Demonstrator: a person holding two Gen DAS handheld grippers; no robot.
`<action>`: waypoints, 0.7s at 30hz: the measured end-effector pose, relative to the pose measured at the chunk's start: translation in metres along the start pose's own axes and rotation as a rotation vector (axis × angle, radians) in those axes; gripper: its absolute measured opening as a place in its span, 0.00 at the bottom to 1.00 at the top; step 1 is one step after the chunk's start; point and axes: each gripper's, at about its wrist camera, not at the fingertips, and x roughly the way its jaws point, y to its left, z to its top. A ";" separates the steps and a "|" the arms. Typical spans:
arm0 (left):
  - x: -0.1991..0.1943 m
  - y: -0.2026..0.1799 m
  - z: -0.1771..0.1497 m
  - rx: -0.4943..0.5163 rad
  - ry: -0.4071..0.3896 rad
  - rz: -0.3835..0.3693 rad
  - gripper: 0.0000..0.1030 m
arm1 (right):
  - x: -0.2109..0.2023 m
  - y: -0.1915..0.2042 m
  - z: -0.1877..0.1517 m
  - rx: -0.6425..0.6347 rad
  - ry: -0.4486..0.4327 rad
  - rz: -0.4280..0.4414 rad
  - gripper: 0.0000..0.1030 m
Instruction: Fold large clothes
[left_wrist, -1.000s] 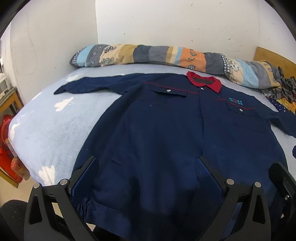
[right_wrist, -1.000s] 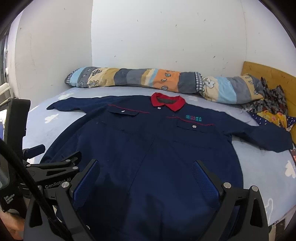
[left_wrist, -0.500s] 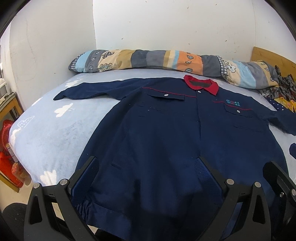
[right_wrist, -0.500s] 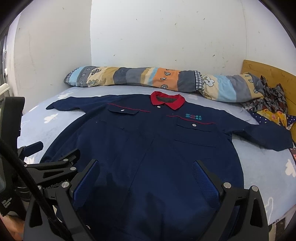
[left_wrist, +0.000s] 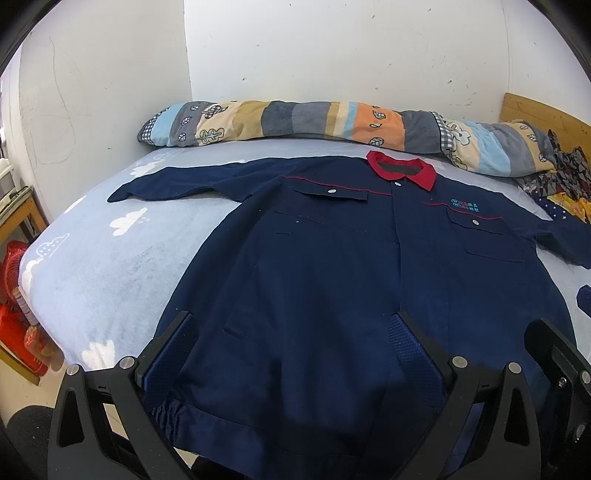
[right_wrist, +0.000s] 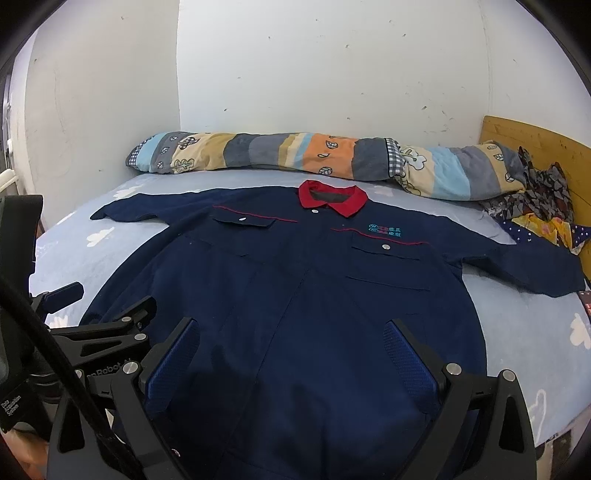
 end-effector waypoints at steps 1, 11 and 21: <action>0.000 0.000 0.000 0.001 0.002 -0.002 1.00 | -0.001 -0.001 0.000 0.005 -0.008 0.004 0.98; -0.001 0.003 0.000 0.000 0.007 -0.005 1.00 | 0.000 -0.005 -0.003 0.005 -0.001 -0.011 0.98; 0.000 0.000 0.000 0.002 0.010 -0.010 1.00 | 0.004 -0.020 0.000 0.080 0.009 0.021 0.98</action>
